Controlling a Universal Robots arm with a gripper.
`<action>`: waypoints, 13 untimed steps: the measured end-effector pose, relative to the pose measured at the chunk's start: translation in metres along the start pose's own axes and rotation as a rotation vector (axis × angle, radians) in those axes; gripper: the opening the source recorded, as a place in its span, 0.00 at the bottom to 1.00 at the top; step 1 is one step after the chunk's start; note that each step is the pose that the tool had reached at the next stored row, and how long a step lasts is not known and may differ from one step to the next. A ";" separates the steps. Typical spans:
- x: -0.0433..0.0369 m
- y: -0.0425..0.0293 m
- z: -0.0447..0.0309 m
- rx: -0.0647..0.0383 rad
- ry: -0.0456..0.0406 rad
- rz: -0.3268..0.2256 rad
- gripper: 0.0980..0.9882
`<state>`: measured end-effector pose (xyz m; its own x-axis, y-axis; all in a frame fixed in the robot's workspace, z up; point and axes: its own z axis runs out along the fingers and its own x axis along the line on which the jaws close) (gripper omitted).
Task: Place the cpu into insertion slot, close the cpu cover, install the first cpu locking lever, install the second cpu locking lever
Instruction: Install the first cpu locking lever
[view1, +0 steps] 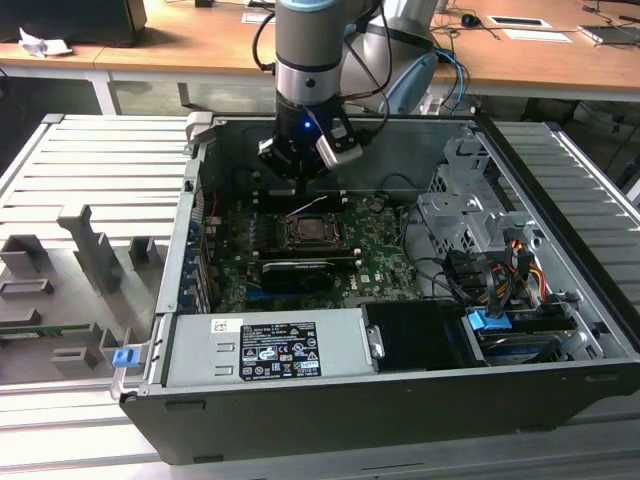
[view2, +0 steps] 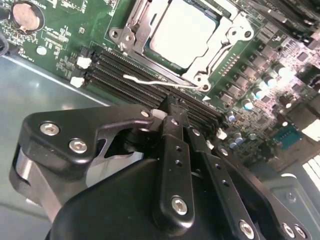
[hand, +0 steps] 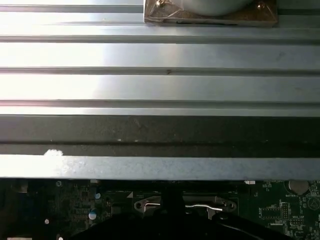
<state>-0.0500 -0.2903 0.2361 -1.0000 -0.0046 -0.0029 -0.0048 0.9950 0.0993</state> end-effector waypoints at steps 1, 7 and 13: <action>-0.0002 -0.0001 0.0012 0.000 0.0000 -0.001 0.01; -0.0061 -0.0007 0.0069 0.000 0.0000 -0.001 0.01; -0.0111 -0.0010 0.0097 0.000 0.0001 -0.001 0.01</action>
<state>-0.0389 -0.2903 0.2264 -1.0000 -0.0060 -0.0030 -0.0063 0.9950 0.0996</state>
